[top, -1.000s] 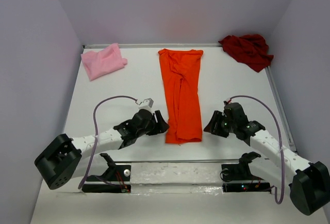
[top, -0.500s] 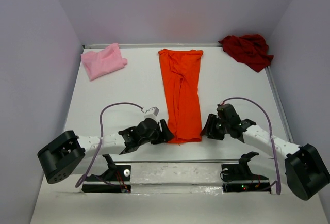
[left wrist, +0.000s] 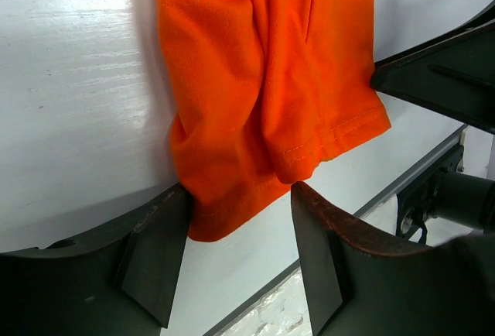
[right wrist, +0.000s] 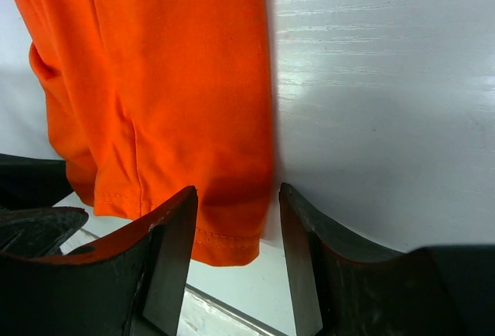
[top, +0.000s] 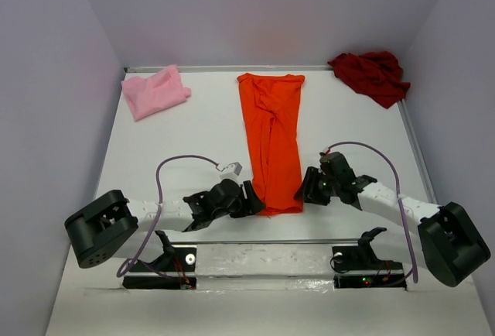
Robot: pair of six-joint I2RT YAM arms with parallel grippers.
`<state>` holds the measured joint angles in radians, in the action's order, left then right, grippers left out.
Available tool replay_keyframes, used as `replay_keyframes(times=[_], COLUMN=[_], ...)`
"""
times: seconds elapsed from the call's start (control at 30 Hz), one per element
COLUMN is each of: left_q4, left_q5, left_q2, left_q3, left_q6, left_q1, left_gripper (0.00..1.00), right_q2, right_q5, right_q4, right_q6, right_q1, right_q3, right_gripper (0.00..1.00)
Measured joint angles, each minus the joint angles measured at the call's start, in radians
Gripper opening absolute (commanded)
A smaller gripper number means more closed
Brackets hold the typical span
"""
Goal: Fold and stack the t-shirts
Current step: Pick up the rectangle-folded T-shirt from the center of the board.
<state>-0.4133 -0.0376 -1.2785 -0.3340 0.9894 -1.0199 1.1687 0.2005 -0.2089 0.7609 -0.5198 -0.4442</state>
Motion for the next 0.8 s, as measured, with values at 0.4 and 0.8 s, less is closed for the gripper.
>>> replay_keyframes(times=[0.4, 0.8], left_q4=[-0.018, -0.006], left_q5=[-0.001, -0.006], left_q2=[-0.013, -0.035], left_q3=[0.000, 0.001], left_q6=[0.005, 0.004], left_q1=[0.000, -0.002], left_gripper=[0.66, 0.00], right_q2=[-0.005, 0.033], right_q5=[0.018, 0.016], right_q4=[0.000, 0.046], right_q6=[0.038, 0.083], right_q1=[-0.110, -0.163], right_q3=[0.000, 0.016], right_gripper=[0.51, 0.00])
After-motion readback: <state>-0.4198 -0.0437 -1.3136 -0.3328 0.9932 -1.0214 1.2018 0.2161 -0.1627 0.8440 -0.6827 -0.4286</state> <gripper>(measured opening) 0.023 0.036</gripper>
